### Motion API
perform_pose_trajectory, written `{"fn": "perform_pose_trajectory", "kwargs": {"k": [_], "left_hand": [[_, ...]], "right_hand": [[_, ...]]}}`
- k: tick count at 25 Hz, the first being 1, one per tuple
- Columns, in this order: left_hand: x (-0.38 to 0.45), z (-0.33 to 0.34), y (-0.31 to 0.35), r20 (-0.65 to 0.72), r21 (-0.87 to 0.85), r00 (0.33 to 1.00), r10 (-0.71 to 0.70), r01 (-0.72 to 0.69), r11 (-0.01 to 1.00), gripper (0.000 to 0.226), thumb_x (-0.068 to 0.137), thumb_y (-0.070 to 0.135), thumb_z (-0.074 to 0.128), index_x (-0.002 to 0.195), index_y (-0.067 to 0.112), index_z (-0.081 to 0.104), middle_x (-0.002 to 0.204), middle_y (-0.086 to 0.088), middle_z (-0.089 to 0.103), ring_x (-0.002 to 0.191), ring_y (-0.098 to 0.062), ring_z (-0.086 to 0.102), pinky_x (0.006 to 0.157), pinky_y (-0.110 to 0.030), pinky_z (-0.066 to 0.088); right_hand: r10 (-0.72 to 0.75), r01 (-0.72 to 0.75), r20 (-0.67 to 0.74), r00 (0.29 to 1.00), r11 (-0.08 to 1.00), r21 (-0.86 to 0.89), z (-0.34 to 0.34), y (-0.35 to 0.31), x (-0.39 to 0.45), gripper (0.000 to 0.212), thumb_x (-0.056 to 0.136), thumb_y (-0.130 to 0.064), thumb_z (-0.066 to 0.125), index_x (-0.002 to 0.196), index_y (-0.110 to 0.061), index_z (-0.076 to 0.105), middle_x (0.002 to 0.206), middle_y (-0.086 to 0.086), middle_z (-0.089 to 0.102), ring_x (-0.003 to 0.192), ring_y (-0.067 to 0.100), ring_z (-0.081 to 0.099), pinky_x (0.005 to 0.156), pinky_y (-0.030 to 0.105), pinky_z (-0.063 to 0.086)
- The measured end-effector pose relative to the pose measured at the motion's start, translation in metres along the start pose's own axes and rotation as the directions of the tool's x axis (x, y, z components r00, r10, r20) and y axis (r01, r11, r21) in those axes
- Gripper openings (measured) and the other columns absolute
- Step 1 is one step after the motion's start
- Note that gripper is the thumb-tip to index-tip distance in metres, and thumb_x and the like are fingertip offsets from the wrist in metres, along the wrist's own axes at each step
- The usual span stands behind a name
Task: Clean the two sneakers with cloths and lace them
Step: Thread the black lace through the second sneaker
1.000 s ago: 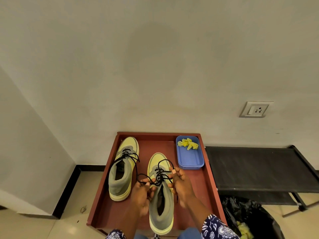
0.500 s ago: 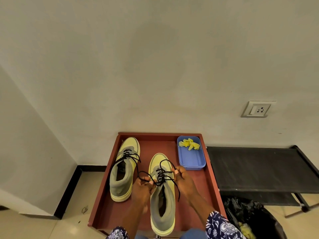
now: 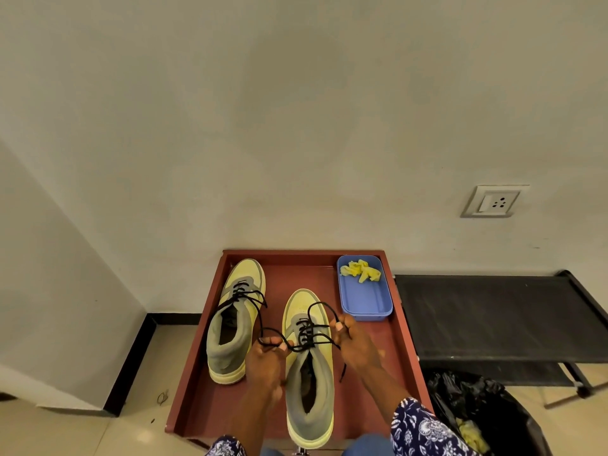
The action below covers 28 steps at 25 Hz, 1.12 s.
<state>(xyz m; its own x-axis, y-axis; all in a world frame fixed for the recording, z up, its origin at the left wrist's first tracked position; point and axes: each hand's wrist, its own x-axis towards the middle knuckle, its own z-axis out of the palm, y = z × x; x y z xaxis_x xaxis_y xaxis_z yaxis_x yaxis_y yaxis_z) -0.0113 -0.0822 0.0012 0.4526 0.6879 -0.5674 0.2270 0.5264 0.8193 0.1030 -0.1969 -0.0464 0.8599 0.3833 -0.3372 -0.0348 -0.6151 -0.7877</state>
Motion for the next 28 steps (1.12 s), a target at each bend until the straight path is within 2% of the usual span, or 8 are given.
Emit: {"fn": "perform_pose_trajectory", "kwargs": {"k": [9, 12, 15, 19, 21, 23, 25, 28], "left_hand": [[-0.001, -0.018, -0.002, 0.148, 0.141, 0.98, 0.135, -0.156, 0.978, 0.012, 0.085, -0.004, 0.055, 0.086, 0.008, 0.054, 0.066, -0.001, 0.051, 0.049, -0.006, 0.043, 0.05, -0.019, 0.036], [0.007, -0.028, -0.003, 0.034, 0.073, 0.996, 0.078, -0.08, 0.994, 0.02, 0.087, -0.006, 0.051, 0.102, 0.006, 0.052, 0.079, -0.005, 0.057, 0.062, -0.014, 0.047, 0.055, -0.024, 0.038], [0.012, -0.035, -0.002, 0.004, 0.195, 0.982, 0.189, -0.186, 0.963, 0.028, 0.087, -0.012, 0.044, 0.111, 0.002, 0.051, 0.098, -0.009, 0.059, 0.091, -0.024, 0.056, 0.074, -0.03, 0.044], [-0.004, -0.023, 0.002, 0.286, 0.512, 0.823, 0.491, -0.565, 0.647, 0.017, 0.08, 0.023, 0.052, 0.094, 0.02, 0.061, 0.1, 0.004, 0.059, 0.101, -0.023, 0.06, 0.074, -0.019, 0.044], [-0.007, -0.015, 0.003, 0.466, 0.668, 0.735, 0.493, -0.657, 0.349, 0.038, 0.076, 0.048, 0.041, 0.099, 0.029, 0.064, 0.109, 0.014, 0.06, 0.111, -0.013, 0.055, 0.091, -0.026, 0.038], [-0.01, -0.01, 0.003, 0.521, 0.791, 0.752, 0.404, -0.603, 0.102, 0.035, 0.087, 0.048, 0.038, 0.114, 0.037, 0.058, 0.124, 0.022, 0.051, 0.127, -0.003, 0.037, 0.11, -0.038, 0.01], [-0.011, -0.009, 0.006, 0.525, 0.827, 0.778, 0.345, -0.562, 0.009, 0.029, 0.095, 0.04, 0.036, 0.121, 0.04, 0.051, 0.129, 0.023, 0.046, 0.131, -0.003, 0.029, 0.111, -0.043, -0.001], [-0.014, -0.007, 0.01, 0.536, 0.834, 0.785, 0.311, -0.549, -0.052, 0.03, 0.097, 0.038, 0.032, 0.125, 0.037, 0.045, 0.132, 0.018, 0.041, 0.129, -0.011, 0.028, 0.11, -0.044, 0.007]], "right_hand": [[0.222, -0.216, -0.027, 0.975, 0.967, 0.137, -0.005, -0.023, -0.007, 0.009, 0.083, -0.022, 0.049, 0.078, -0.029, 0.051, 0.084, -0.003, 0.064, 0.094, 0.023, 0.06, 0.095, 0.051, 0.042], [0.222, -0.215, -0.066, 0.973, 0.971, 0.105, -0.013, -0.03, -0.015, 0.007, 0.085, -0.027, 0.05, 0.084, -0.021, 0.049, 0.086, 0.004, 0.06, 0.093, 0.028, 0.058, 0.09, 0.05, 0.045], [0.105, -0.12, -0.118, 0.987, 0.984, -0.129, -0.02, -0.032, -0.026, 0.031, 0.083, -0.018, 0.055, 0.113, -0.019, 0.047, 0.117, 0.009, 0.053, 0.108, 0.031, 0.053, 0.093, 0.047, 0.045], [-0.329, 0.335, 0.101, 0.939, 0.807, -0.487, -0.023, -0.049, -0.041, 0.059, 0.081, -0.006, 0.046, 0.134, -0.031, 0.039, 0.149, -0.003, 0.026, 0.135, 0.026, 0.027, 0.107, 0.043, 0.033], [-0.404, 0.51, 0.312, 0.86, 0.652, -0.562, -0.021, -0.057, -0.044, 0.061, 0.085, -0.008, 0.041, 0.139, -0.034, 0.034, 0.153, -0.012, 0.02, 0.141, 0.023, 0.015, 0.11, 0.044, 0.026], [-0.401, 0.574, 0.412, 0.818, 0.545, -0.611, -0.02, -0.058, -0.042, 0.056, 0.089, -0.009, 0.039, 0.14, -0.031, 0.034, 0.153, -0.013, 0.022, 0.142, 0.021, 0.012, 0.108, 0.045, 0.023], [-0.411, 0.582, 0.42, 0.81, 0.47, -0.663, -0.022, -0.054, -0.038, 0.049, 0.091, -0.011, 0.04, 0.136, -0.029, 0.039, 0.15, -0.01, 0.029, 0.141, 0.022, 0.017, 0.105, 0.045, 0.024], [-0.449, 0.576, 0.394, 0.802, 0.406, -0.709, -0.024, -0.049, -0.038, 0.039, 0.093, -0.019, 0.041, 0.131, -0.024, 0.045, 0.142, -0.002, 0.041, 0.137, 0.026, 0.027, 0.1, 0.047, 0.028]]}}
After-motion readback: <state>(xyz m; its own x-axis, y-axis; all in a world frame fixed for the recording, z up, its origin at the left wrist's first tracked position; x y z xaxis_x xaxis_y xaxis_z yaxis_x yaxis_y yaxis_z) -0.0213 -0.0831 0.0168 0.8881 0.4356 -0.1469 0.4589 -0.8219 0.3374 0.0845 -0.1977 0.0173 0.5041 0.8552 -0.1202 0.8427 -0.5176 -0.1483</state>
